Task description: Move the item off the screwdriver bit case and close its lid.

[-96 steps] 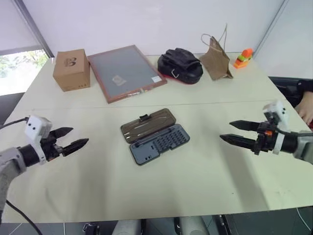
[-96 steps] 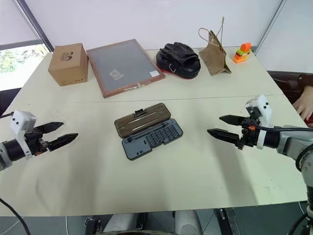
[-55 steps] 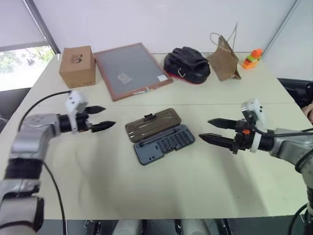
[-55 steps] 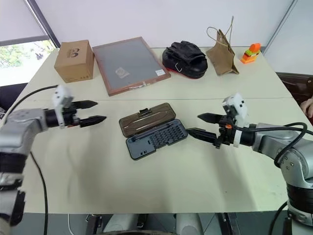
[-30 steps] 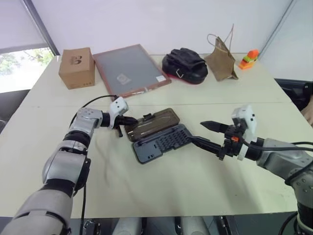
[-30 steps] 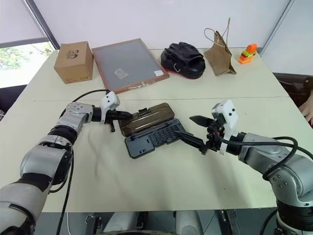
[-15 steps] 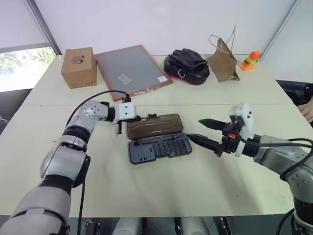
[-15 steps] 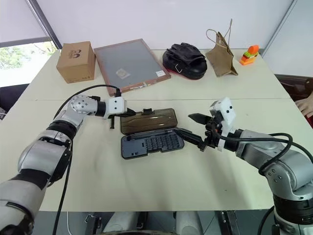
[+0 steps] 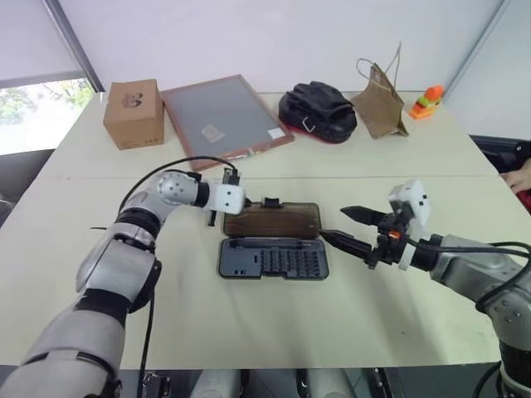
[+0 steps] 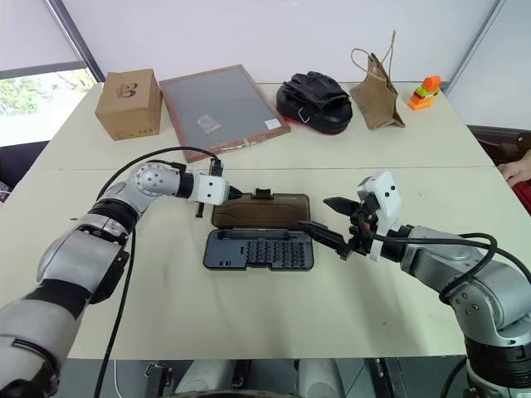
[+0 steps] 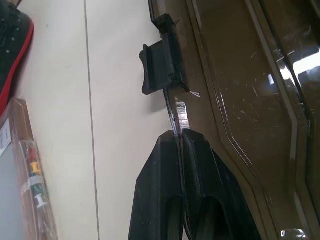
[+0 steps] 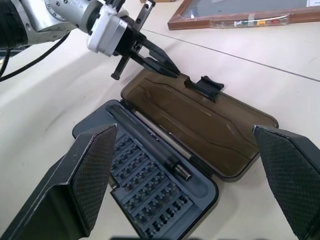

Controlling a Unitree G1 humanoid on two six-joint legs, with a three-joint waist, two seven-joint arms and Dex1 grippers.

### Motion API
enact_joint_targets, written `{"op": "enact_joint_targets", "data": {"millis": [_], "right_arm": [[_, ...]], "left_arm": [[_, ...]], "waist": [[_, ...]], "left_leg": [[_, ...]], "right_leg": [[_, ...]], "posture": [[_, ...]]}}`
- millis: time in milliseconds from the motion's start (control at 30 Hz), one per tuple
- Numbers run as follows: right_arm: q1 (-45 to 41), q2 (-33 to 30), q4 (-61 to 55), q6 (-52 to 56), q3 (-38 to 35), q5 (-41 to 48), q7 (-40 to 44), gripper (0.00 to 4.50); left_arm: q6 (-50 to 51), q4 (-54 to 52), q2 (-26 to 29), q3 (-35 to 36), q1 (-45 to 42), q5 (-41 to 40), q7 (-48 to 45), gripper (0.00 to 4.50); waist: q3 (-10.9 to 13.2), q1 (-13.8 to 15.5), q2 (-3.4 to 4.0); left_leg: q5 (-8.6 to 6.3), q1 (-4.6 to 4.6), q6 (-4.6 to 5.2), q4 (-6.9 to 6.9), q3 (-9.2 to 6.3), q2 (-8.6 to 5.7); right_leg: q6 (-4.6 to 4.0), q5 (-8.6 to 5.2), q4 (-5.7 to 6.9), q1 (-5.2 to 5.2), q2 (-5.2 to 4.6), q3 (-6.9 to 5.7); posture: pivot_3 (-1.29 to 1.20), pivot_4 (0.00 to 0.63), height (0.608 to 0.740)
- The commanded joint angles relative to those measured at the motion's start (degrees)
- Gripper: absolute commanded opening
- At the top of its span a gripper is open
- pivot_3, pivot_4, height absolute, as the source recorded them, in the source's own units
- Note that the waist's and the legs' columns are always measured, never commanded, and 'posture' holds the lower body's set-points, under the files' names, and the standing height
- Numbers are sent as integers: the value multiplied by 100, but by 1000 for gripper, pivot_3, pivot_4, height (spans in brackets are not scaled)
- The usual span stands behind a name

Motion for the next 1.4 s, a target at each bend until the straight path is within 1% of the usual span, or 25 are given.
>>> {"op": "enact_joint_targets", "data": {"millis": [33,133,300,333,367,400,467,533,567,633,700,733,800,867,933,967,1033,1133,1200,1300,1400], "right_arm": [[-129,34,-65,-165,-43,-16,-17,4500],[-126,28,-38,-193,-28,-49,-2,4500],[-133,39,2,-237,15,-89,8,4500],[-140,44,13,-238,24,-94,17,4500],[-146,44,21,-239,35,-103,26,4500],[-150,39,28,-238,47,-110,38,4500],[-154,17,52,-233,36,-99,69,4500],[-161,-3,90,-223,8,-63,106,4500],[-154,-12,99,-223,-9,-49,125,4500],[-187,-1,158,-223,-5,-31,169,4500],[-241,10,240,-241,40,-44,247,4500],[-272,16,291,-258,66,-58,286,4500],[-371,28,451,-309,153,-133,367,4500],[-453,25,589,-364,228,-203,461,4500],[-566,18,754,-421,329,-288,598,4500],[-619,17,821,-441,373,-323,661,4500],[-761,21,974,-508,493,-440,775,4500],[-1116,44,1292,-721,816,-823,914,4500],[-1439,112,1571,-846,1042,-1126,907,4500],[-1824,215,1958,-1043,1356,-1578,914,4500],[-2054,328,2257,-1207,1570,-1925,958,4500]], "left_arm": [[27,45,-131,-162,26,226,106,56],[191,80,-119,-101,-6,207,54,972],[375,73,-77,136,-18,-20,-54,3649],[530,68,-95,326,-33,-242,-221,4115],[729,61,-114,542,-60,-492,-426,4451],[1012,44,-134,818,-110,-817,-704,4451],[2051,-77,-124,1606,-362,-1755,-1534,4451],[3193,-306,2,2156,-567,-2438,-2349,4451],[3589,-436,60,2282,-597,-2607,-2611,4451],[4802,-1004,350,2449,-497,-3003,-3374,4451],[5999,-2068,704,2492,-17,-3391,-3870,4451],[6437,-2713,844,2513,337,-3563,-3887,4451],[7075,-4188,1081,2614,1281,-3867,-3604,4451],[7556,-5404,1239,2724,2078,-4114,-3287,4451],[8025,-6522,1316,2930,2836,-4408,-2871,3937],[8164,-6929,1348,2999,3122,-4501,-2691,3574],[8358,-7580,1319,3088,3588,-4660,-2323,2652],[8443,-8523,1257,2999,4341,-4824,-1960,962],[8433,-9038,1230,2879,4764,-4894,-1778,23],[8295,-9396,1224,2720,5211,-4860,-1556,23],[8080,-9307,1267,2631,5421,-4757,-1406,23]], "waist": [[0,3,0],[0,1,0],[-1,-23,-1],[-1,-29,-1],[-1,-34,-1],[-1,-37,-1],[2,-41,-4],[4,-51,-8],[5,-59,-8],[4,-81,-7],[4,-172,-5],[2,-208,0],[-5,-276,16],[-4,-315,16],[2,-296,8],[4,-284,5],[5,-198,5],[1,-143,12],[0,-147,12],[1,-147,12],[1,-143,13]], "left_leg": [[0,0,0,1,0,0],[0,0,0,3,-1,-1],[0,5,0,3,0,0],[0,6,0,3,1,1],[0,7,0,3,1,2],[0,7,0,3,1,3],[0,5,1,3,1,3],[0,-11,1,10,-1,3],[1,-17,1,11,-2,3],[1,-22,1,11,-2,3],[1,-21,1,10,-1,3],[1,-21,1,10,-1,4],[0,-12,1,4,4,6],[1,-9,0,2,3,9],[2,-12,-3,2,-1,10],[3,-14,-6,3,-1,10],[4,-15,-9,3,-3,10],[5,-13,-12,3,-1,7],[4,-12,-12,2,2,5],[6,-14,-15,2,1,5],[8,-13,-18,-1,0,6]], "right_leg": [[0,0,0,1,0,0],[1,0,1,2,0,0],[1,0,6,2,1,0],[1,0,7,2,1,0],[1,0,8,2,2,0],[1,0,9,2,3,0],[1,0,9,0,4,-1],[1,0,12,-13,4,-4],[1,0,13,-19,5,-5],[1,0,14,-23,5,-6],[1,0,14,-23,5,-3],[1,0,16,-23,5,-2],[1,0,19,-22,6,12],[0,-1,17,-24,6,15],[0,-1,19,-27,6,15],[-1,-1,21,-30,4,16],[-2,0,22,-32,2,16],[-4,1,20,-31,-2,16],[-4,1,17,-30,-5,16],[-5,2,17,-32,-4,15],[-7,2,19,-33,-3,14]], "posture": [[0,150,740],[0,150,740],[0,150,740],[0,150,740],[0,150,740],[0,150,740],[0,150,740],[0,150,740],[0,150,740],[0,150,740],[0,150,740],[0,150,740],[0,150,740],[0,150,740],[0,150,740],[0,150,740],[0,150,740],[0,150,740],[0,150,740],[0,150,740],[0,150,740]]}}
